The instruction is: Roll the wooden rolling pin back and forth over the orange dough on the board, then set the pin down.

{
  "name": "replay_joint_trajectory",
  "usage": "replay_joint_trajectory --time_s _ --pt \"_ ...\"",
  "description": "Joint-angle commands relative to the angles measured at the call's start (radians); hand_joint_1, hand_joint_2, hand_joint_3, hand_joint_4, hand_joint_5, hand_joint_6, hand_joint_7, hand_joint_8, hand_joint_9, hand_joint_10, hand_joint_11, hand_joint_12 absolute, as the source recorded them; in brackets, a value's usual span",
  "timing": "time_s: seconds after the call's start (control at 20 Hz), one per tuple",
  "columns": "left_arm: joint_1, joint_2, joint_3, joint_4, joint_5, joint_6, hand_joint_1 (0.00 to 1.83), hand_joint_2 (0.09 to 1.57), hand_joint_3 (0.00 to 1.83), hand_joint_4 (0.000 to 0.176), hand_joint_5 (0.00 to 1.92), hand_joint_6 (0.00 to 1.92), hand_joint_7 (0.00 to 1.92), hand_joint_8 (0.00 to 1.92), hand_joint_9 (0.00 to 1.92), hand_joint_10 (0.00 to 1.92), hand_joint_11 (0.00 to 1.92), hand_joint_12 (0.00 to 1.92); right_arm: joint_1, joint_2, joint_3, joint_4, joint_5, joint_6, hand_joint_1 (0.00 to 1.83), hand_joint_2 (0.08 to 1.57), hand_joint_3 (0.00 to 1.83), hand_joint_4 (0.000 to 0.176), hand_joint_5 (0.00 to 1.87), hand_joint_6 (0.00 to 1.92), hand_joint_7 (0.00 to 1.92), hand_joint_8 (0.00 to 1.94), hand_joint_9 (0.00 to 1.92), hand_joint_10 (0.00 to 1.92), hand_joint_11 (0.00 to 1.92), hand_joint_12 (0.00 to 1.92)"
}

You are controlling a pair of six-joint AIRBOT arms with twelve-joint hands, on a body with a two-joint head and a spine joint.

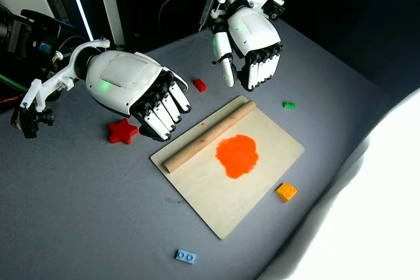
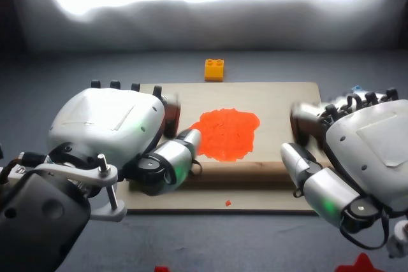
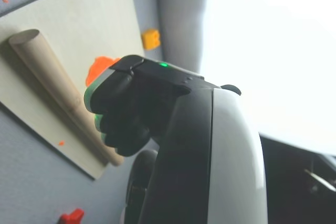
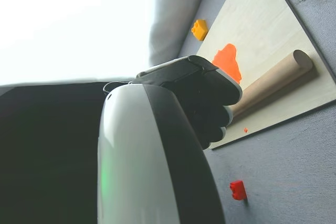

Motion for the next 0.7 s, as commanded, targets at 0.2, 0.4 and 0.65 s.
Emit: replay_joint_trajectory --time_s 0.2,0.4,0.65 --pt "0.004 -0.011 0.025 0.101 -0.082 -0.01 0.0 1.48 0.04 0.0 0.0 0.0 0.01 0.0 0.01 0.0 0.0 0.0 -0.005 -0.021 0.014 -0.087 0.116 0.033 0.0 1.57 0.04 0.0 0.07 0.01 0.07 0.0 0.04 0.01 0.0 0.0" --pt "0.036 -0.037 0.05 0.14 -0.122 -0.04 0.0 1.49 0.04 0.0 0.0 0.0 0.0 0.0 0.01 0.0 0.0 0.0 -0.02 -0.046 0.032 -0.087 0.127 0.07 0.0 1.57 0.04 0.0 0.07 0.01 0.08 0.0 0.03 0.01 0.0 0.0" --pt "0.108 -0.101 0.088 0.171 -0.221 -0.11 0.0 1.49 0.03 0.0 0.02 0.01 0.03 0.01 0.03 0.01 0.01 0.01 -0.035 -0.071 0.062 -0.07 0.129 0.111 0.0 1.57 0.05 0.0 0.08 0.01 0.08 0.0 0.05 0.01 0.0 0.0"
